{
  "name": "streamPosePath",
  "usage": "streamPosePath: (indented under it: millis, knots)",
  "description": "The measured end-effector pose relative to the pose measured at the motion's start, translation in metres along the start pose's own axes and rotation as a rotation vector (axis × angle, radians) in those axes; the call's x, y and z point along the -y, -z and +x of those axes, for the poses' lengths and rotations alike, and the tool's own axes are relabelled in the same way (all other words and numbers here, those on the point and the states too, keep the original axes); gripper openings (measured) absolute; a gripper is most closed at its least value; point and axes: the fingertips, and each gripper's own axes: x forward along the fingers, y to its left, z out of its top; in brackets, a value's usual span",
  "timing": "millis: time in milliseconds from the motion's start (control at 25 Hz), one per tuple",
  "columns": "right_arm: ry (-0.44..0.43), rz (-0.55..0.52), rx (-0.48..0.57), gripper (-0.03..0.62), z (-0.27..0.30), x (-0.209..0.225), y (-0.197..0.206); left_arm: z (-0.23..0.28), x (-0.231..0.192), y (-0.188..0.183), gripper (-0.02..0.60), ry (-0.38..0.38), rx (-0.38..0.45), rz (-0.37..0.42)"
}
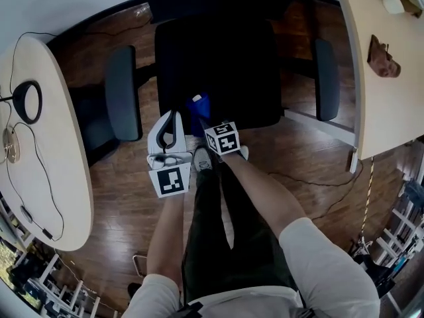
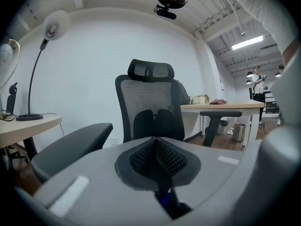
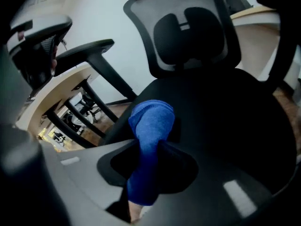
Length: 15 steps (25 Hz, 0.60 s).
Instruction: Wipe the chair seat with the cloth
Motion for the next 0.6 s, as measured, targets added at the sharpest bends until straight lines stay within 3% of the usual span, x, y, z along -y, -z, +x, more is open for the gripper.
streamPosePath:
  millis: [200, 360, 480, 600]
  knots:
    - [0.231, 0.061, 0.022, 0.107, -0.099, 0.146, 0.029, 0.007, 0.025, -0.019, 0.048, 0.037, 0.015, 0.004]
    - [0.351, 0.104, 0.051, 0.107, -0.171, 0.221, 0.038, 0.012, 0.047, -0.035, 0.048, 0.067, 0.033, 0.000]
    - [0.350, 0.098, 0.089, 0.107, -0.197, 0.215, 0.014, 0.008, 0.052, -0.055, 0.048, 0.074, 0.054, -0.006]
    - [0.293, 0.040, 0.169, 0.107, -0.250, 0.142, -0.038, -0.030, 0.057, -0.099, 0.048, 0.073, 0.062, -0.037]
